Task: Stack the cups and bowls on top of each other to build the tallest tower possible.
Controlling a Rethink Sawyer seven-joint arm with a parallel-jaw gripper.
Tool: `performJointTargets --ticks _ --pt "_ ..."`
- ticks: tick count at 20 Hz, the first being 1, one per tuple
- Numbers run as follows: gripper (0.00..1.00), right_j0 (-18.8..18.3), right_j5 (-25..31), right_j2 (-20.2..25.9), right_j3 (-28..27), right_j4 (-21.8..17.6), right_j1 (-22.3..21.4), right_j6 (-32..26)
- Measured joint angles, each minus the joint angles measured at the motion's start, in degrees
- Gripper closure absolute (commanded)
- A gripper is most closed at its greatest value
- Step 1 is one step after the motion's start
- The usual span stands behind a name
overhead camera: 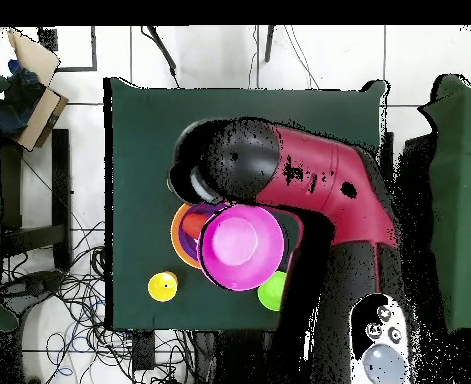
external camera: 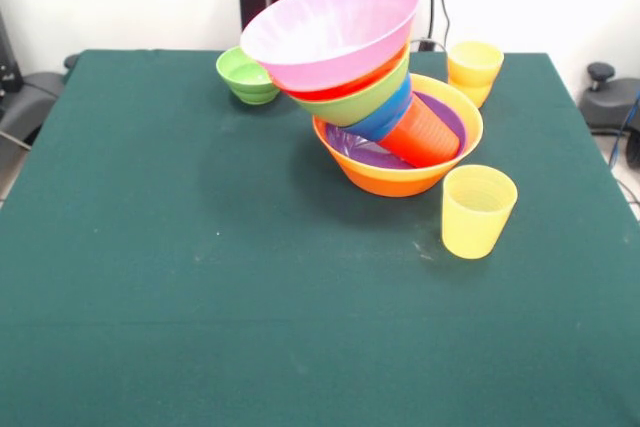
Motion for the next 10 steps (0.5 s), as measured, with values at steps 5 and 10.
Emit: performJointTargets --ticks 5,10 --pt "0.0 -1.53 2.0 0.02 -9.16 -2.24 2.47 0.0" --pt "0.0 -2.69 6.07 0.02 -19.04 -4.48 5.47 0.0"
